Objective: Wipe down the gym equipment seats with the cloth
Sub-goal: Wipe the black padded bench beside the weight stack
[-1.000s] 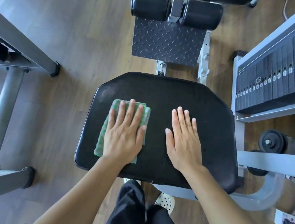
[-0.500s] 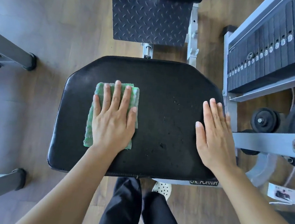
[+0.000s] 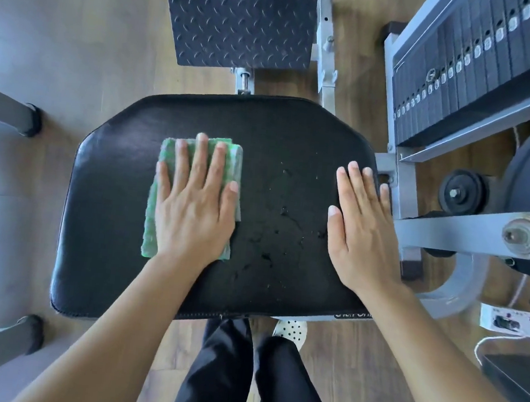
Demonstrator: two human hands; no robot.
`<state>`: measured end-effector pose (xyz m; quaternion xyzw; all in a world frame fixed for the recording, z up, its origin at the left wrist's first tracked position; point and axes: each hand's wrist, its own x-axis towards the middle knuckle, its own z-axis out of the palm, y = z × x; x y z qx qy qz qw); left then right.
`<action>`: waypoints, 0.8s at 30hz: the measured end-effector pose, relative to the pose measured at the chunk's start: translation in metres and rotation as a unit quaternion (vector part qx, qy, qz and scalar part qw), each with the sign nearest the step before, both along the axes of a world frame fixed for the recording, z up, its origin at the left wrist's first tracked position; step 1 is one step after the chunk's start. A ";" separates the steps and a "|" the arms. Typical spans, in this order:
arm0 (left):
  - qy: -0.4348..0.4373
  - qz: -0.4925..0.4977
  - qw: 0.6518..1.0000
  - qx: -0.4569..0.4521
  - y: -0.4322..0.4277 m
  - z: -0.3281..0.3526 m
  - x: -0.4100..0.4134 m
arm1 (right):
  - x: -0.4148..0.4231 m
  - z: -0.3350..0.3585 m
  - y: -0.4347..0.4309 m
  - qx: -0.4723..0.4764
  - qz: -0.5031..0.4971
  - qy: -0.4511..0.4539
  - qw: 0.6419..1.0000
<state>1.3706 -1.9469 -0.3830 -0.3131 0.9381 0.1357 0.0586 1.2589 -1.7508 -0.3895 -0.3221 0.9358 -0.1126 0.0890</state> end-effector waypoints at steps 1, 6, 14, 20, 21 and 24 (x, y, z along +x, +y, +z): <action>0.008 -0.033 0.999 0.002 0.009 0.001 0.001 | 0.000 0.000 0.000 -0.001 0.001 -0.002 1.000; 0.019 -0.155 0.988 0.001 0.021 0.007 0.051 | -0.001 0.000 0.001 -0.001 0.005 -0.004 1.000; 0.012 -0.067 0.998 -0.006 0.038 0.001 -0.026 | -0.001 -0.001 0.001 -0.013 0.005 -0.003 1.000; 0.029 -0.165 0.986 0.007 0.042 0.004 0.025 | -0.001 0.000 0.001 -0.013 0.005 -0.016 1.000; 0.023 -0.132 0.991 0.000 0.032 0.004 0.024 | -0.001 0.000 0.001 -0.009 0.005 -0.016 1.000; 0.008 -0.032 0.999 -0.009 0.018 0.000 -0.010 | -0.001 -0.001 0.001 -0.003 0.006 -0.017 1.000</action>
